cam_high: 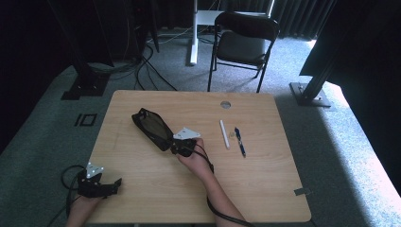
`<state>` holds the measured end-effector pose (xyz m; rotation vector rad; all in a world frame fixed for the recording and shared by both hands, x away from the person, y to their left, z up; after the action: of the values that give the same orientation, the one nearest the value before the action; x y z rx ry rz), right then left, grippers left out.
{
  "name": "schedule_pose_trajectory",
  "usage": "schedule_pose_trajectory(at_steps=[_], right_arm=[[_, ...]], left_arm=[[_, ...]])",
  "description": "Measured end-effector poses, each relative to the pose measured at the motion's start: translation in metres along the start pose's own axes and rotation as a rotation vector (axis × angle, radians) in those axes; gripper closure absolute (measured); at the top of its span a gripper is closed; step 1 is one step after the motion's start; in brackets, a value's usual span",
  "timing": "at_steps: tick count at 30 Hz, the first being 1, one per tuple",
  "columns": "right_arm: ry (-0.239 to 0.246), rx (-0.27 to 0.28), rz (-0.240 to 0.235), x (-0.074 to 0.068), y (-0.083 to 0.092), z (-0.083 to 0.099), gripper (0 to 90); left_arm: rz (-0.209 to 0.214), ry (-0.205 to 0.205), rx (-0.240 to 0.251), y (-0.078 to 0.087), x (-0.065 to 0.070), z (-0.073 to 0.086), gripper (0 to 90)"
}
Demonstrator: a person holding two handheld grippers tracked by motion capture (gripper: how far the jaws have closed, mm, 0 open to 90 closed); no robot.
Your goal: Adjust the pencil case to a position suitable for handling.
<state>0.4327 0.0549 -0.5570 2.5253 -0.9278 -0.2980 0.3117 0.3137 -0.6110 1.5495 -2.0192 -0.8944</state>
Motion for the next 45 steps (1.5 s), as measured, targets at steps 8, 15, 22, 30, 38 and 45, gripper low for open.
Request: schedule_pose_trajectory(at_steps=[8, 15, 22, 30, 38, 45], right_arm=[[0.011, 0.000, -0.002, 0.002, 0.014, 0.007, 73.6], [0.018, -0.004, -0.006, 0.004, 0.030, 0.013, 73.7], [0.019, -0.013, -0.006, 0.010, 0.044, 0.019, 73.6], [0.018, -0.017, -0.007, 0.014, 0.059, 0.029, 73.6], [0.022, -0.017, 0.002, 0.020, 0.080, 0.036, 73.6], [0.004, -0.023, 0.010, 0.026, 0.099, 0.048, 73.6]], left_arm=[[0.000, 0.000, 0.000, 0.000, 0.000, 0.000, 0.5], [0.000, 0.000, 0.000, 0.000, 0.000, 0.000, 0.5], [0.000, 0.000, 0.000, 0.000, 0.000, 0.000, 0.5], [0.000, 0.000, 0.000, 0.000, 0.000, 0.000, 0.5], [0.000, 0.000, 0.000, 0.000, 0.000, 0.000, 0.5], [0.000, 0.000, 0.000, 0.000, 0.000, 0.000, 0.5]])
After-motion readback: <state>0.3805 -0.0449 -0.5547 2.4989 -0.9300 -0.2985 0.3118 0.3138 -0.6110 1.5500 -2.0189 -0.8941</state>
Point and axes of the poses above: each handheld gripper's, and its own axes: y roughly backward along the jaws, z roughly out of its underside, x roughly to its right, the point moved 8 cm from there along -y, roughly forward along the jaws, and after that the axes turned 2 degrees about -z, right-handed, at the moved point
